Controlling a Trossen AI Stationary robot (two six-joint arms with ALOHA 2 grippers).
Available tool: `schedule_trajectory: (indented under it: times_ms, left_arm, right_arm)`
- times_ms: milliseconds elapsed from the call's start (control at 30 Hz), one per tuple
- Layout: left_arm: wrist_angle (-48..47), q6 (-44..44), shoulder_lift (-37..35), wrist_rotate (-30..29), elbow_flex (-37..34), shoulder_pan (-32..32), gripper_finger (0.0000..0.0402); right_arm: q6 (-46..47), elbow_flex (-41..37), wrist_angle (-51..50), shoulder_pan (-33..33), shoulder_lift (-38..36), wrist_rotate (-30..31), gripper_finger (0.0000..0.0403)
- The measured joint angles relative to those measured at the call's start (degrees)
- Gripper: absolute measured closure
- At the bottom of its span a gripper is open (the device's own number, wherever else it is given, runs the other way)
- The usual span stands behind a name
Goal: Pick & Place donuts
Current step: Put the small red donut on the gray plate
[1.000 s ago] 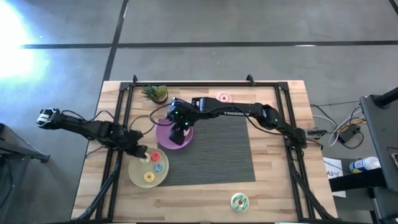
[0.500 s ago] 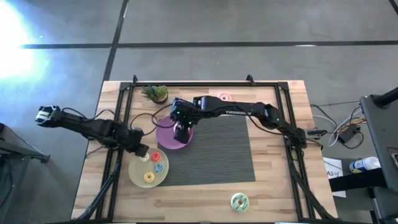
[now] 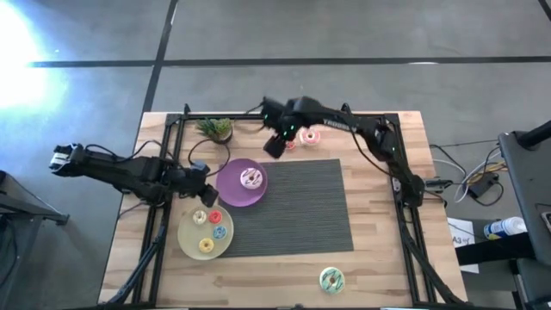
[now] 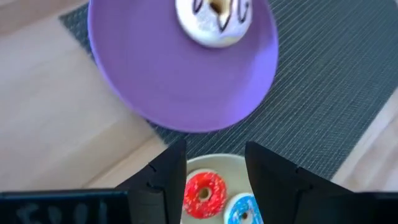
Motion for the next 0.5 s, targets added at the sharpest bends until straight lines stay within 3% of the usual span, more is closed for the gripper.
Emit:
schedule_trajectory:
  times_ms: [233, 500]
  left_arm:
    - [0.2, 2.1, 1.4, -0.3, 3.7, 0.9, 0.0264]
    - [0.5, 0.2, 1.3, -0.4, 4.3, 1.3, 0.0264]
  right_arm:
    - [-3.6, -6.8, 4.3, -7.9, 0.3, -3.1, 0.0213]
    - [-9.7, -15.0, 11.1, -9.5, 0.3, -3.4, 0.0213]
